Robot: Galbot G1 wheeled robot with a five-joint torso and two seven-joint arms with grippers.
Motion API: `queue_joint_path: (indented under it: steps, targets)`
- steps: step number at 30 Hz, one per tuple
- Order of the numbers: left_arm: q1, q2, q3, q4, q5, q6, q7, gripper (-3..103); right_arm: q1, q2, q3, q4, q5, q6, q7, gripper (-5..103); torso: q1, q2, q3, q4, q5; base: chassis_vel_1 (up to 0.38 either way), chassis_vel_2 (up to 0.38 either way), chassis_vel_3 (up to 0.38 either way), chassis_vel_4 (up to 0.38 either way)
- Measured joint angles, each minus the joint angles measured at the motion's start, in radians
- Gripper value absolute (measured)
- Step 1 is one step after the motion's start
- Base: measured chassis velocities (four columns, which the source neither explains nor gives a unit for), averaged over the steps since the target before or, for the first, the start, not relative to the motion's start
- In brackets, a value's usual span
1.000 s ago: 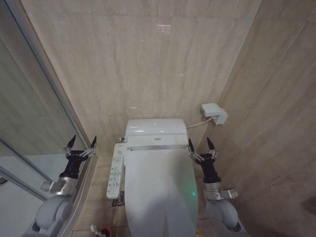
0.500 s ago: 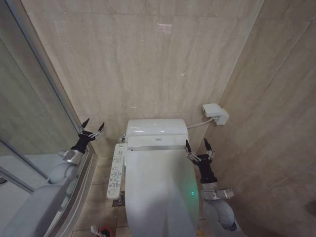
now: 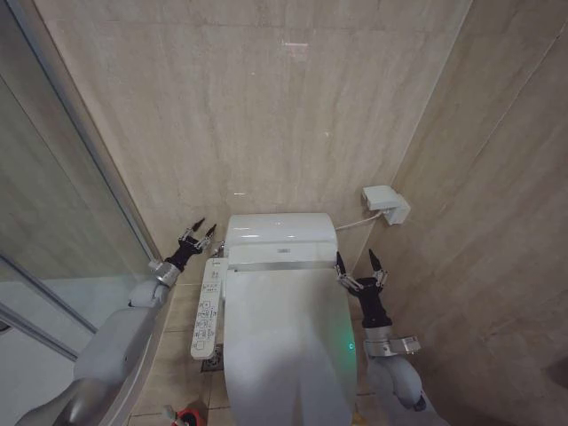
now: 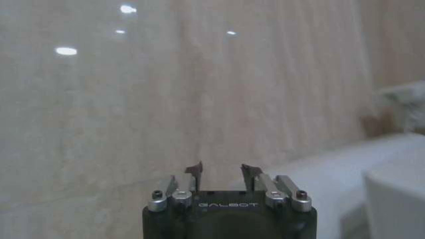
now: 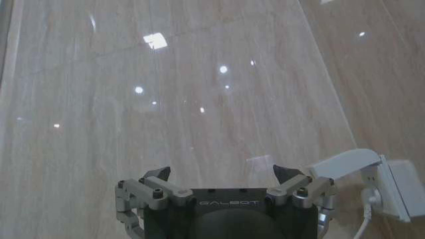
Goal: Open the toilet lid, clean the toilet bowl with a toilet brush, close the toilet lid, and flush.
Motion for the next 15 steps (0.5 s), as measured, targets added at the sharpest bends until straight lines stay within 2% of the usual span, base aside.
queue_joint_path:
  steps: [1, 3, 4, 7, 8, 14, 15]
  targets:
    - [-0.003, 0.006, 0.0, 0.005, 0.015, -0.003, 0.022, 40, 0.001, 0.0, -0.001, -0.003, 0.0, 0.001, 0.0, 100, 0.0, 0.0, 0.0, 0.0, -0.0001, 0.0, 0.0, 0.0, 0.0]
    - [-0.005, 0.015, -0.005, 0.011, 0.037, -0.007, 0.069, 40, 0.004, 0.002, -0.003, -0.008, 0.001, 0.004, 0.0, 100, 0.0, 0.0, 0.0, 0.0001, 0.0001, 0.0, 0.0, 0.0, 0.0]
    - [-0.005, 0.015, -0.005, 0.011, 0.037, -0.007, 0.069, 40, 0.004, 0.002, -0.003, -0.008, 0.001, 0.004, 0.0, 100, 0.0, 0.0, 0.0, 0.0001, 0.0001, 0.0, 0.0, 0.0, 0.0]
    - [-0.002, 0.03, -0.035, 0.019, 0.102, -0.023, 0.147, 40, 0.01, 0.003, -0.005, -0.016, 0.001, 0.006, 0.0, 100, 0.0, 0.0, 0.0, 0.0001, -0.0001, 0.0, 0.0, 0.0, 0.0]
    - [0.0, 0.035, -0.045, 0.022, 0.127, -0.029, 0.166, 13, 0.012, 0.003, -0.005, -0.018, 0.001, 0.006, 0.0, 100, 0.0, 0.0, 0.0, 0.0001, -0.0001, 0.0, 0.0, 0.0, 0.0]
    - [0.003, 0.041, -0.062, 0.047, 0.191, -0.057, 0.182, 13, 0.016, 0.005, -0.008, -0.023, 0.002, 0.007, 0.0, 100, 0.0, 0.0, 0.0, 0.0002, -0.0002, 0.0, 0.0, 0.0, 0.0]
    - [0.003, 0.038, -0.063, 0.053, 0.202, -0.061, 0.18, 0, 0.016, 0.005, -0.008, -0.023, 0.002, 0.008, 0.0, 100, 0.0, 0.0, 0.0, 0.0001, -0.0001, 0.0, 0.0, 0.0, 0.0]
